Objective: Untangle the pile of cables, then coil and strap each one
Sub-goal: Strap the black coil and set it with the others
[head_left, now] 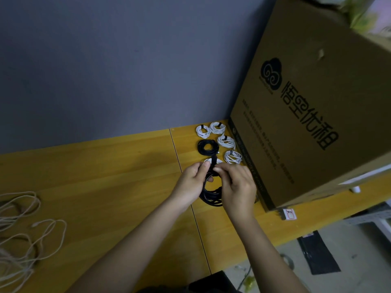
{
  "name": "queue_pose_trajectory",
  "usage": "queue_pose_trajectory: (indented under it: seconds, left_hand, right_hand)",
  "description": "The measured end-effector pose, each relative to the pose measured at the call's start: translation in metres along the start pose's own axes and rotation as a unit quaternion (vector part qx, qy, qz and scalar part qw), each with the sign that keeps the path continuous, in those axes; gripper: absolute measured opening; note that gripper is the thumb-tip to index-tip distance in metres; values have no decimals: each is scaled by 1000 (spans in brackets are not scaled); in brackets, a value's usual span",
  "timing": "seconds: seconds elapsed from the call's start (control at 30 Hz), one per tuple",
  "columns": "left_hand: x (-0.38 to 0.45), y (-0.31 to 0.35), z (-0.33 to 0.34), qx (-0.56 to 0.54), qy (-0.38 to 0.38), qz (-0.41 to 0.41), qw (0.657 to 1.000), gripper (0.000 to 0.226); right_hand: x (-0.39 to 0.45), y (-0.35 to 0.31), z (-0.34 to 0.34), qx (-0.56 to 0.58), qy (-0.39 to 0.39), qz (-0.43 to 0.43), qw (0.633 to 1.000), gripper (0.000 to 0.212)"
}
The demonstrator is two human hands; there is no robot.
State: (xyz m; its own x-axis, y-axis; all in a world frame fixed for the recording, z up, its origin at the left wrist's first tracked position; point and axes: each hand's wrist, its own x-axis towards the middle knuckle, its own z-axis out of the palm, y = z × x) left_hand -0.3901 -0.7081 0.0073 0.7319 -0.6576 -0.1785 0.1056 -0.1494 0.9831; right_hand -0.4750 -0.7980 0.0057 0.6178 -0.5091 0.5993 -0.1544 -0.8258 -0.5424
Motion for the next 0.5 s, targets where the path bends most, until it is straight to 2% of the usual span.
queue_pose_trajectory:
  seconds: [0.27, 0.37, 0.5]
  left_hand:
    - [2, 1, -3, 79, -37, 15, 996, 22]
    - [1, 1, -7, 71, -54, 25, 996, 20]
    - [-3, 0, -13, 66, -83, 45, 993, 11]
  right_hand:
    - [13, 0, -7, 17, -67, 32, 997, 10]
    - [15, 0, -6, 62, -101, 117, 986, 6]
    - [17, 0, -9, 169, -144, 217, 951, 8]
